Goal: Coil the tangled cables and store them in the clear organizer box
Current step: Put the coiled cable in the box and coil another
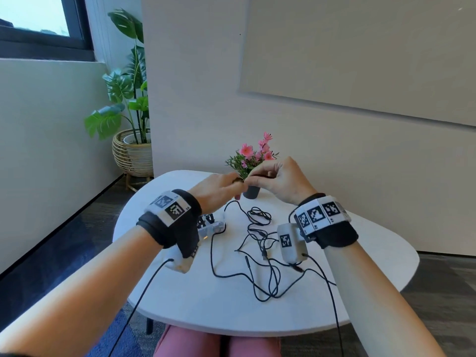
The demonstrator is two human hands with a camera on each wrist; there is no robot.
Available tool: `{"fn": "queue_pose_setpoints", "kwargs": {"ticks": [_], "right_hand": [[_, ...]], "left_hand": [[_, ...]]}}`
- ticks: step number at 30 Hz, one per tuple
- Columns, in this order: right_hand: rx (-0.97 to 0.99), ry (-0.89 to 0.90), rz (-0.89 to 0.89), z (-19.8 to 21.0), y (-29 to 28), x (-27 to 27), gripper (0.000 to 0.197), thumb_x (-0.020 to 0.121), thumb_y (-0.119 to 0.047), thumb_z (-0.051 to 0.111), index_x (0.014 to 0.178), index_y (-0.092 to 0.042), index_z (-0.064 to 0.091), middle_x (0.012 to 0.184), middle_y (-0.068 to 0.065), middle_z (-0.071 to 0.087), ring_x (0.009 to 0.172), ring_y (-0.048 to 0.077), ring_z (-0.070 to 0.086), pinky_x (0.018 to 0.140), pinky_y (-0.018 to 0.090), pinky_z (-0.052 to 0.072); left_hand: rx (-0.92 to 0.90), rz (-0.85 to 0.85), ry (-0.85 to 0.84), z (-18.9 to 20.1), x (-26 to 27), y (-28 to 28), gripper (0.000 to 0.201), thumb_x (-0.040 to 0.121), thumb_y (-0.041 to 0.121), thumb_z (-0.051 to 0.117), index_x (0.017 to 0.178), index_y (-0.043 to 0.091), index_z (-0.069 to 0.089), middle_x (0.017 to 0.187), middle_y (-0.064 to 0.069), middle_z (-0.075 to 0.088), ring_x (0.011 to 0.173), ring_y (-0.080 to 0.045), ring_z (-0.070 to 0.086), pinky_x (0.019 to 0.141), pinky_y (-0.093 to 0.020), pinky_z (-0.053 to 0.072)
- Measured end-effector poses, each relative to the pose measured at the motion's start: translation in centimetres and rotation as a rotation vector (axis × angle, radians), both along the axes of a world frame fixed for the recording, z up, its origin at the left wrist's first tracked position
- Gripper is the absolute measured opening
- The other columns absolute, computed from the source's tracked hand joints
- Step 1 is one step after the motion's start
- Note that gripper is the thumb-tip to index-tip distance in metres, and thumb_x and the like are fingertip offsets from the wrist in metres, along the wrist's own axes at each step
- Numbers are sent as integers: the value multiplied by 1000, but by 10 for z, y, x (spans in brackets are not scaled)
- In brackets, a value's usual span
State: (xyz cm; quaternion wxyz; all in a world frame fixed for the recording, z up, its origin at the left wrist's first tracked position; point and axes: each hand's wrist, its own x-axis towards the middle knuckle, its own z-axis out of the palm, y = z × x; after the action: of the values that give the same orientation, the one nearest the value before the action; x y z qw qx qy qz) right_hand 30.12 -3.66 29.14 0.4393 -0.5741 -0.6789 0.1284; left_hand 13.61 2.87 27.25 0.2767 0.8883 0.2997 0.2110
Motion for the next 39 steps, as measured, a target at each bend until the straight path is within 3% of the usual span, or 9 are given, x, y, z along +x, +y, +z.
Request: {"fn": "queue_pose_setpoints", "kwargs": {"ticks": [5, 10, 16, 21, 28, 31, 33, 36, 39], "right_hand": [[78, 171, -111, -4, 7, 13, 22, 59, -34, 84, 64, -16, 72, 58, -3, 63, 53, 7, 48, 56, 22, 42], [128, 471, -133, -14, 4, 22, 6, 83, -10, 68, 77, -10, 67, 45, -17, 55, 42, -2, 44, 46, 11, 37], [33, 566, -55, -45, 12, -3, 17, 89, -2, 58, 90, -15, 69, 62, 6, 52, 46, 6, 38, 47, 20, 31], [-83, 488, 29, -65, 8, -20, 20, 94, -16, 54, 96, -4, 70, 51, 1, 48, 43, 6, 39, 46, 19, 31], [-311, 261, 170, -65, -4, -34, 29, 95, -29, 53, 96, -9, 73, 55, 12, 41, 53, 21, 35, 50, 21, 33], [-220, 211, 109, -55, -4, -28, 18, 92, -10, 58, 99, -1, 70, 61, -12, 63, 56, -2, 53, 56, 7, 39], [-132, 117, 70, -47, 0, -21, 13, 88, -9, 63, 95, -4, 72, 75, -8, 70, 67, -1, 59, 67, 16, 47], [-50, -80, -49, -35, 4, -16, 6, 76, -25, 76, 79, -20, 74, 75, -7, 72, 73, 11, 66, 72, 33, 54], [3, -224, -211, -20, -1, -10, 25, 61, -47, 82, 65, -25, 70, 62, -16, 66, 63, -4, 61, 58, 14, 46]], "left_hand": [[-176, -99, -215, -6, 2, 0, 24, 99, 21, 39, 84, 18, 57, 78, 4, 54, 75, -12, 50, 65, -16, 40], [-586, -137, -739, -10, 1, 5, 32, 102, 22, 28, 75, 21, 45, 97, 6, 59, 92, -8, 51, 75, -26, 33], [-939, -250, -1116, 0, 17, -4, 32, 103, 26, 22, 78, 21, 42, 125, -7, 60, 107, -10, 61, 78, -25, 52], [-885, -66, -1179, 0, 23, 5, 25, 103, 27, 22, 88, 17, 38, 71, 1, 66, 78, -19, 69, 78, -34, 48], [-763, 138, -1030, 1, 9, 18, 27, 101, 37, 25, 89, 17, 39, 63, 6, 31, 38, -3, 24, 34, -15, 20], [-564, 173, -740, 0, 3, 23, 32, 101, 39, 22, 101, 14, 41, 68, 5, 37, 39, -3, 27, 37, -17, 22], [-406, 172, -509, -2, 3, 22, 37, 100, 38, 23, 104, 8, 44, 72, 3, 41, 48, -10, 31, 46, -23, 27], [-131, 148, -226, -5, 3, 16, 41, 98, 39, 27, 97, 7, 52, 76, 1, 51, 57, -16, 38, 58, -32, 32], [-66, 83, -84, -4, -1, 9, 32, 97, 27, 33, 86, 11, 59, 77, 4, 61, 61, -14, 45, 61, -31, 35]]}}
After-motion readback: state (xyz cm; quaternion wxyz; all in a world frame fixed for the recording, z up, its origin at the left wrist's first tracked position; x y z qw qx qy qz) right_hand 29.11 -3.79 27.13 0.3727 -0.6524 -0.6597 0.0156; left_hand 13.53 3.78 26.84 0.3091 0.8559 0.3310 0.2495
